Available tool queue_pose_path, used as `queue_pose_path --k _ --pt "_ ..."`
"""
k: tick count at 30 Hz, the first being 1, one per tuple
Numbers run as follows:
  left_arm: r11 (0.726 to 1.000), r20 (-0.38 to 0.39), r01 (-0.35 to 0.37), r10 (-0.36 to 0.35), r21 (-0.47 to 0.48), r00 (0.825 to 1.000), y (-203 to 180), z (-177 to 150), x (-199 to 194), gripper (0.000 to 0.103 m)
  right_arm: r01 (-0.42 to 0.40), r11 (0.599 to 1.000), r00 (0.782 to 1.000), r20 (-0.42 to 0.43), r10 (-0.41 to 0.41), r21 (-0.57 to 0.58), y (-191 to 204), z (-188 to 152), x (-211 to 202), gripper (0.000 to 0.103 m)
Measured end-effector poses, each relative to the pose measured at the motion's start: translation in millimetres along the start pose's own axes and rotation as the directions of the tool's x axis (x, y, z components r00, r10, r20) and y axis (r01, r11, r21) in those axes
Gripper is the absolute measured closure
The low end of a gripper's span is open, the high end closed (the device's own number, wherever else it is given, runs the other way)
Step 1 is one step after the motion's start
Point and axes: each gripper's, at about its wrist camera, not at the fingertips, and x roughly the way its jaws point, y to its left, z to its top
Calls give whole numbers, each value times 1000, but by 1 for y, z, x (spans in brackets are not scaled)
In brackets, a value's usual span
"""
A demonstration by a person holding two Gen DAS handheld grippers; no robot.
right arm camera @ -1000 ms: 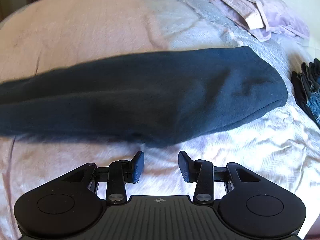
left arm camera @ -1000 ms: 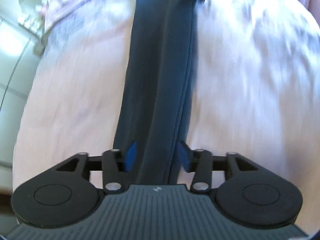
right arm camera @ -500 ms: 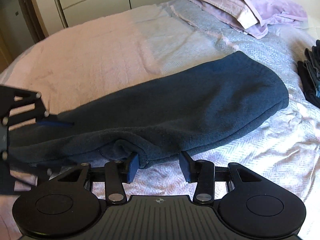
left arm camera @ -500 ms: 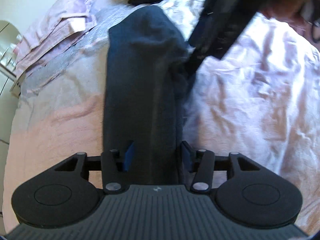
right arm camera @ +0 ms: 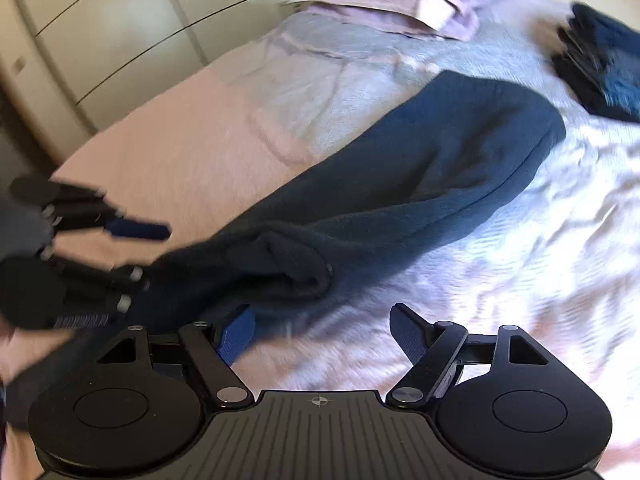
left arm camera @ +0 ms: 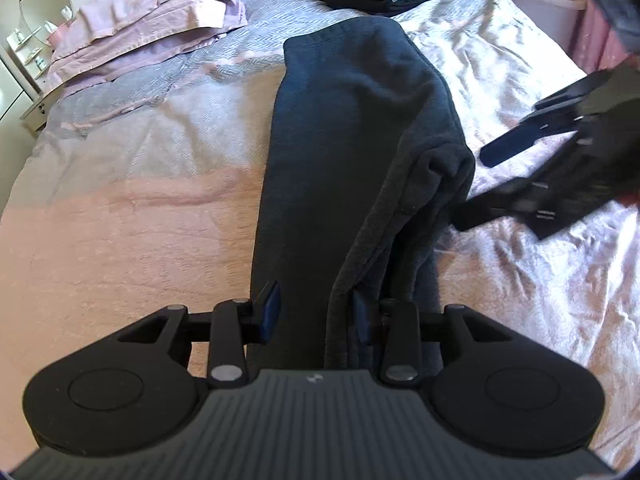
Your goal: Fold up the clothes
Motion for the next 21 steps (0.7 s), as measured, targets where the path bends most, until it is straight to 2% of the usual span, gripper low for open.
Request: queue_pose_path --k 4,6,8,9,10,11,12,14,15,17,21 --pt "1000 9 15 -15 7 1000 -3 -4 0 68 38 995 999 -11 -37 95 -4 8 24 25" --pt "999 11 25 -26 25 1000 -8 -5 -1 68 39 987 999 -8 -39 154 -13 14 24 25" --pt "998 19 37 -38 50 999 -16 -7 -3 68 87 986 996 -16 -86 145 -21 18 13 26" --pt "996 24 59 -61 65 998 -23 -7 -5 67 106 986 994 -31 -103 131 -25 18 6 37" --pt "993 22 71 -73 92 997 -32 -9 -6 66 103 987 993 -63 -95 127 -31 16 -2 63" --pt "990 20 82 -85 119 996 -41 -11 -7 66 94 988 992 -98 -81 126 -37 14 -10 75" --pt "985 18 93 -96 145 995 -50 -12 -8 66 93 988 989 -127 -77 123 -40 10 -16 82" --pt "975 -4 110 -111 191 994 -68 -18 -3 66 123 989 981 -162 -109 84 -43 1 -29 98" --pt "971 -17 117 -116 209 993 -77 -21 0 66 165 984 973 -174 -151 67 -46 -4 -33 103" --pt "960 -41 132 -125 246 991 -93 -27 5 66 203 975 964 -196 -181 95 -61 -11 -37 103" --pt "965 -29 115 -111 236 993 -98 -33 -3 66 185 982 966 -189 -177 25 -67 -10 -52 103"
